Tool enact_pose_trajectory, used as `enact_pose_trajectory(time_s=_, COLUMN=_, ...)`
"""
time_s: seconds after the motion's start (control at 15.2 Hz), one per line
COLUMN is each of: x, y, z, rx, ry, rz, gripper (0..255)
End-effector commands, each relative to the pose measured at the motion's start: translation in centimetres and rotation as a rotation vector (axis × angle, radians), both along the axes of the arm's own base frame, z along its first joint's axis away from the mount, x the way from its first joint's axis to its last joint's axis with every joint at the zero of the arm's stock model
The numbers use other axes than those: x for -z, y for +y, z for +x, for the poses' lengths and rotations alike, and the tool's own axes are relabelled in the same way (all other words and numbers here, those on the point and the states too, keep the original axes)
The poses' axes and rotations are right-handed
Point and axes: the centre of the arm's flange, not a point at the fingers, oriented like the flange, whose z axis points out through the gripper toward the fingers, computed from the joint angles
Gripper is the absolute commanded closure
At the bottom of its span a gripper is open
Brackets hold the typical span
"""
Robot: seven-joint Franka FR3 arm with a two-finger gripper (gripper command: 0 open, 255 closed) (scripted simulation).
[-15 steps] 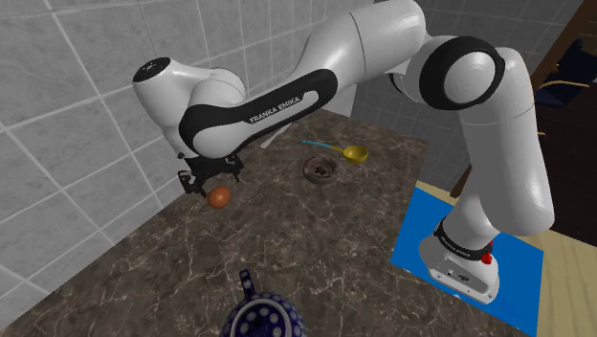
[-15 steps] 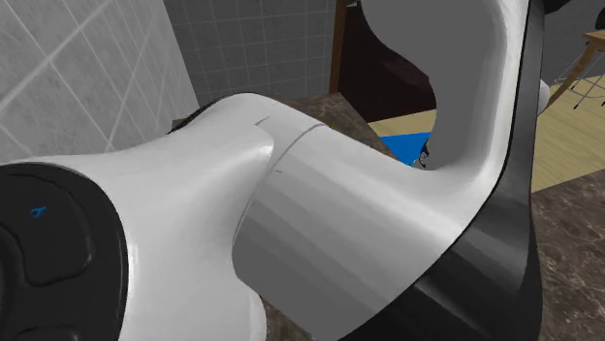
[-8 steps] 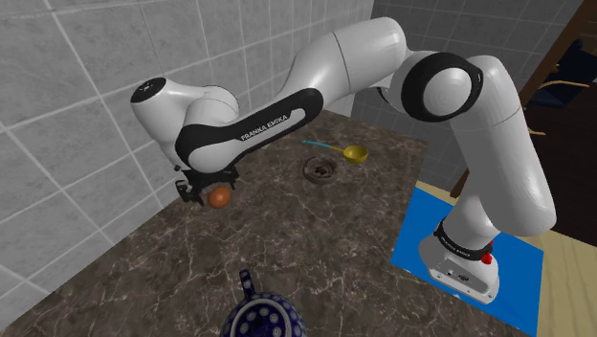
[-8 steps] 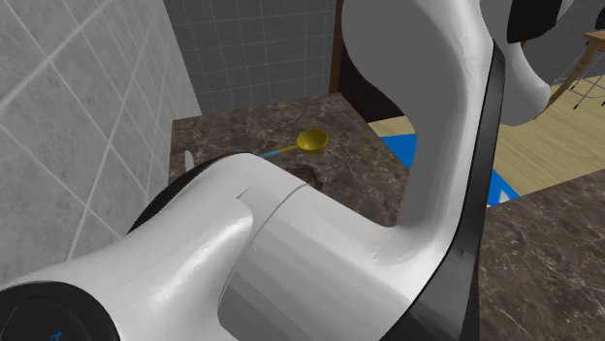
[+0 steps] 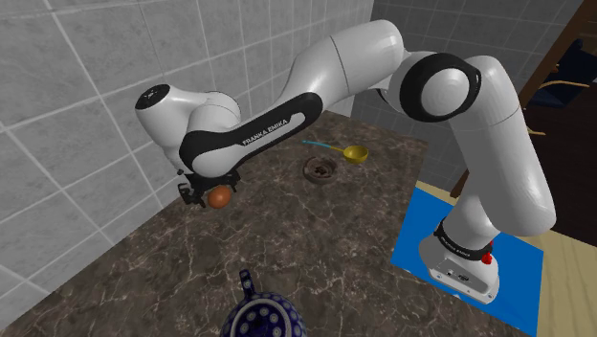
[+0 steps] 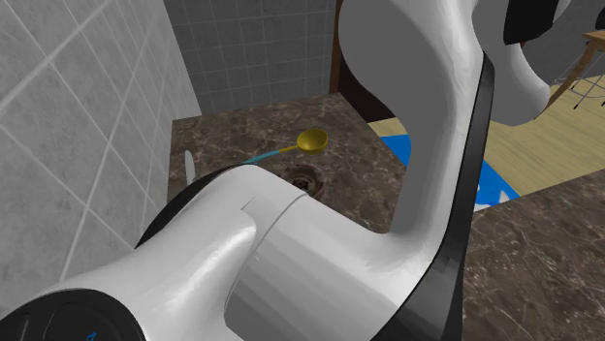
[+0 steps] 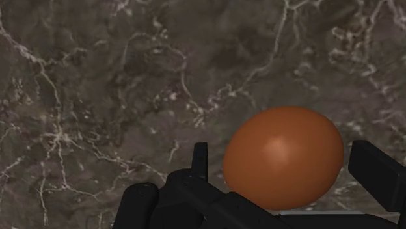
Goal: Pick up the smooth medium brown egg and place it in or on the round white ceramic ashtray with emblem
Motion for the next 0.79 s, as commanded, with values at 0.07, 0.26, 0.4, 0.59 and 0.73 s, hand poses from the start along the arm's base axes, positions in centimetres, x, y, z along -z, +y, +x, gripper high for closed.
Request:
enact_pose_trajectory(time_s=0.07, x=0.01, y=0.00, z=0.00, rx=0.000, ry=0.000, rz=0.000, gripper=255)
enact_pose_trajectory(time_s=0.26, x=0.01, y=0.00, z=-0.01, rx=0.000, ry=0.000, rz=0.000, gripper=255)
enact_pose_trajectory(time_s=0.4, x=0.01, y=-0.01, z=0.00, rx=0.000, ry=0.000, rz=0.000, gripper=255)
enact_pose_trajectory(time_s=0.59, x=0.00, y=-0.01, z=0.01, rx=0.000, ry=0.000, rz=0.000, gripper=255)
enact_pose_trajectory(time_s=0.73, x=-0.52, y=0.00, z=0.00, rx=0.000, ry=0.000, rz=0.000, gripper=255)
